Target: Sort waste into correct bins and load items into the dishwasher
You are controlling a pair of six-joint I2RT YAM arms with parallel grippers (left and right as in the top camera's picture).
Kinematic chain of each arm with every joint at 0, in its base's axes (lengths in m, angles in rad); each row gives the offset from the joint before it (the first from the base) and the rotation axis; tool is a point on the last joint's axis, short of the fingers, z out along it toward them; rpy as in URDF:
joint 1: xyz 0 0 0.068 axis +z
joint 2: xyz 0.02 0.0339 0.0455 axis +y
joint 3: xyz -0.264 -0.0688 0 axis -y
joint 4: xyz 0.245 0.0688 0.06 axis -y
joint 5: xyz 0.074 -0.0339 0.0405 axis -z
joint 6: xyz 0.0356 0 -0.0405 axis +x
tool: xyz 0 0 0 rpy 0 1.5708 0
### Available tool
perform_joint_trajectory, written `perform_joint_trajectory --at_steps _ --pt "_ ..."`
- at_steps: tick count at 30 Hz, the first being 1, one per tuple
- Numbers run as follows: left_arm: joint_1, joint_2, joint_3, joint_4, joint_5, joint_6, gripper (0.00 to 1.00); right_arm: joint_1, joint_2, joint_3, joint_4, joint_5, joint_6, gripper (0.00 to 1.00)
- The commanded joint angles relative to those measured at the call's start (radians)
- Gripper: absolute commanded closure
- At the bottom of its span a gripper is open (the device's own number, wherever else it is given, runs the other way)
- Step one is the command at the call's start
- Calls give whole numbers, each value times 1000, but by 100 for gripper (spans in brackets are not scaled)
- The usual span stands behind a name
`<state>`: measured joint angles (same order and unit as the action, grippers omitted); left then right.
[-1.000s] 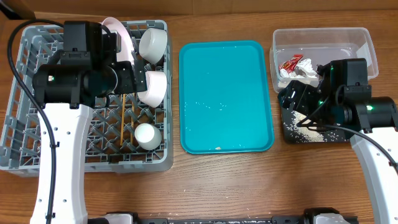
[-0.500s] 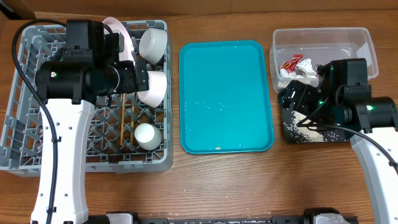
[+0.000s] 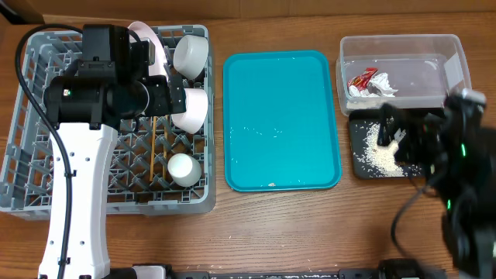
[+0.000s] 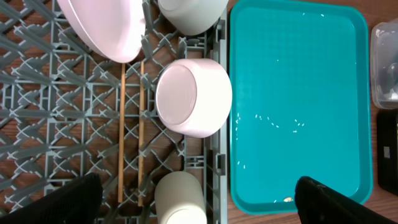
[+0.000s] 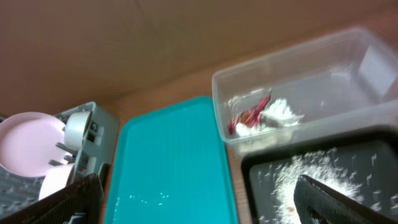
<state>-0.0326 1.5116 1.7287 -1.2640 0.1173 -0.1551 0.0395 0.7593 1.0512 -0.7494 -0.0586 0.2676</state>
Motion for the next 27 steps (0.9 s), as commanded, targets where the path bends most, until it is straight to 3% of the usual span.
perform_joint_trajectory --at_steps 1,9,17,27 --pt "-1 5 10 2 10 -9 0 -2 -124 -154 83 27 -110 0" --pt "-1 5 10 2 10 -9 0 -2 -420 -573 391 -40 -113 0" --pt "-1 5 10 2 10 -9 0 -2 -583 -904 719 -73 -112 0" --pt "-1 5 10 2 10 -9 0 -2 -708 -1022 726 -70 -112 0"
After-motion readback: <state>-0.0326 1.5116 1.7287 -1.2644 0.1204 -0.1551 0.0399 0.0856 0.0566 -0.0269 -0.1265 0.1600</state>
